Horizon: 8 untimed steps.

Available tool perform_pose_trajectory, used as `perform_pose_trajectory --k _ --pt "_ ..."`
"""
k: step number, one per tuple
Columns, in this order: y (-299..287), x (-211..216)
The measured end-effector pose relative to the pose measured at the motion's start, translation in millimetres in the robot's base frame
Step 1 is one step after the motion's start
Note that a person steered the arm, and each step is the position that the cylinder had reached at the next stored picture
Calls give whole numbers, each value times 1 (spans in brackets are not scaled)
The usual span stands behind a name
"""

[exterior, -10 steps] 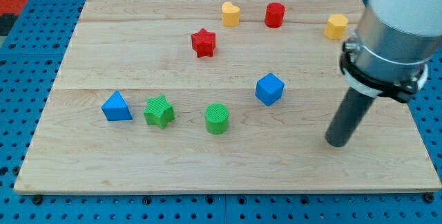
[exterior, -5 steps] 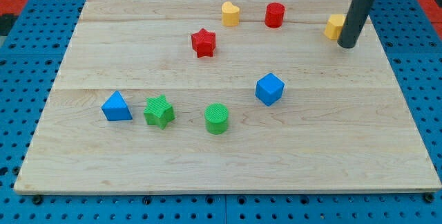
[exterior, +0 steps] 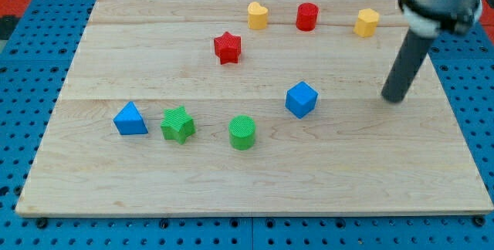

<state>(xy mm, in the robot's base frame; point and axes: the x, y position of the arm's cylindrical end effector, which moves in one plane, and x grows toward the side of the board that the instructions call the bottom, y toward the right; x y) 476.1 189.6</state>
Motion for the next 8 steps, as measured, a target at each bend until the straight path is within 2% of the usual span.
perform_pose_trajectory --k 1,2,3,4,5,6,7,8 --pt "-100 55" --pt "-215 65" --pt "-231 65" --pt "-278 65" --pt "-281 40" --pt "-189 39" --pt "-172 37" --pt "-246 32"
